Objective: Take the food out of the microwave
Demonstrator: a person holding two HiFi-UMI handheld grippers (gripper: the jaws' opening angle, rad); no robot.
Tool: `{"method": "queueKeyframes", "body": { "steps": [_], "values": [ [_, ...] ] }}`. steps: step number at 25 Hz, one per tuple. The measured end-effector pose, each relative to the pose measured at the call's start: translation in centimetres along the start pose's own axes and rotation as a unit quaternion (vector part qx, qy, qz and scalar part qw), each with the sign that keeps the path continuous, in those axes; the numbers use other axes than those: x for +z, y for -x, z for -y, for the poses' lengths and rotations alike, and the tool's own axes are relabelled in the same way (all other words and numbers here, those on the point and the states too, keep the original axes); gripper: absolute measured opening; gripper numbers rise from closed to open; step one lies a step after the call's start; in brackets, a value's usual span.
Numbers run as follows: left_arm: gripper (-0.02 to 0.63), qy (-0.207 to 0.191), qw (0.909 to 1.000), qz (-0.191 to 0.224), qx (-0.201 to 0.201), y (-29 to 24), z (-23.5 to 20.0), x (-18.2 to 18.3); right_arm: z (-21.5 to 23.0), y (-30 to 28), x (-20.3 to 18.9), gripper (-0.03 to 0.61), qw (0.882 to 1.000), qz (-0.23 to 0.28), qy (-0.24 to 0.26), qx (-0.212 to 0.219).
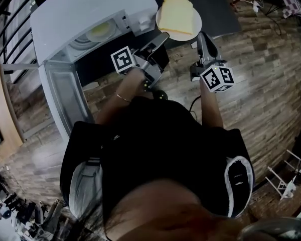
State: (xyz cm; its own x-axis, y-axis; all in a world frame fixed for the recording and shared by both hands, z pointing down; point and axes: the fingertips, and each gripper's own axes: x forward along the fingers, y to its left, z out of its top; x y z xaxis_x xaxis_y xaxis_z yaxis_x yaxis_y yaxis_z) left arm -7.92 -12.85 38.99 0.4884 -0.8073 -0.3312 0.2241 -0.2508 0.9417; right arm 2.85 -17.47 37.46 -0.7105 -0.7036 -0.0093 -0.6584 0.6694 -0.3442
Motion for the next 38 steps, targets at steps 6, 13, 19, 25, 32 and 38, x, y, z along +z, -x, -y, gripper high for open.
{"method": "queueKeyframes", "body": {
  "steps": [6,13,19,25,32,38],
  "values": [
    [0.017,-0.001,0.9999,-0.016,-0.003,-0.4,-0.4,0.0,0.4,0.2,-0.2,-0.005,1.000,-0.001,0.004,-0.009],
    [0.017,0.001,0.9997,-0.024,-0.004,-1.4,-0.5,0.0,1.1,0.1,0.2,-0.006,1.000,0.004,0.001,-0.017],
    [0.016,-0.001,0.9999,-0.014,-0.001,-2.9,-1.3,-0.2,3.0,-0.3,0.6,-0.005,1.000,0.001,-0.004,-0.008],
    [0.017,-0.003,0.9999,0.015,0.004,-5.0,-2.4,0.2,5.4,-1.7,1.0,-0.005,1.000,-0.020,-0.010,0.018],
    [0.017,-0.009,0.9987,0.050,0.007,-6.8,-4.0,0.6,7.9,-3.4,0.9,-0.005,0.998,-0.046,-0.011,0.049],
    [0.017,-0.019,0.9968,0.076,0.015,-8.0,-5.6,1.5,9.8,-5.1,0.4,-0.005,0.995,-0.068,-0.016,0.069]
  ]
}}
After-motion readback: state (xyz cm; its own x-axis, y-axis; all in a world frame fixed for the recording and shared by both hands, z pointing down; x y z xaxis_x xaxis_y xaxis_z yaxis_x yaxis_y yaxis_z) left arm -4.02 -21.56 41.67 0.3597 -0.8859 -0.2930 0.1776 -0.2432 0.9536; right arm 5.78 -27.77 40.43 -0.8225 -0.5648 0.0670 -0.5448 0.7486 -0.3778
